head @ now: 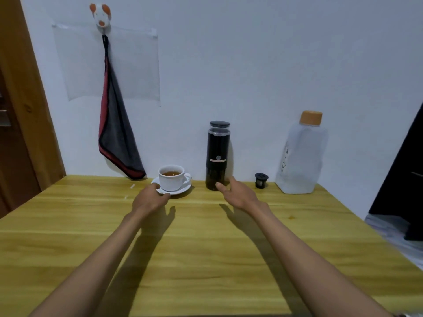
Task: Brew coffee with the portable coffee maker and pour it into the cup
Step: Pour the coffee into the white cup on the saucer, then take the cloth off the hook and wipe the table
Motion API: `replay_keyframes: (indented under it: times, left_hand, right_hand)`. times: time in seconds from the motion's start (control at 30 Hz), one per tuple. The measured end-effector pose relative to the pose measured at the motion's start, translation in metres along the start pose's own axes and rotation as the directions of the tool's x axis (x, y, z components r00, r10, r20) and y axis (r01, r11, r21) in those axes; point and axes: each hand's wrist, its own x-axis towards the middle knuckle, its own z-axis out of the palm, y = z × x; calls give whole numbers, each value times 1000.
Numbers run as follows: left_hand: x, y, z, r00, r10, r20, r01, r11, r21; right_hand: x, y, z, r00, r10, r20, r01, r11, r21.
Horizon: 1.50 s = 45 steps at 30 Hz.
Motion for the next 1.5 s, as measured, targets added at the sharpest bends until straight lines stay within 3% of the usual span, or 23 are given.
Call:
replay_keyframes:
  times: [0.2,0.47,0.9,1.27,1.5]
  left_hand:
    - [-7,19,-26,996,39,-79,-35,998,52]
    - [33,40,-108,955,109,-275,-91,993,75]
    - [157,34,-207,896,78,-437,-68,997,39]
    - [205,13,-206,927,-2,-375,-29,997,-76]
    - [204,26,-216,867,34,-497,-118,984,-137]
  right_hand:
    - [-5,-13,-24,996,-61,-64,62,998,9]
    - [49,-119,-63,965,-229,-127,233,972,16]
    - [173,-311,-78,815,-508,-279,518,854,-44]
    - [228,-381,-46,844,-390,-368,464,875,138]
    - [227,-400,-59,827,-289,-482,446,860,249]
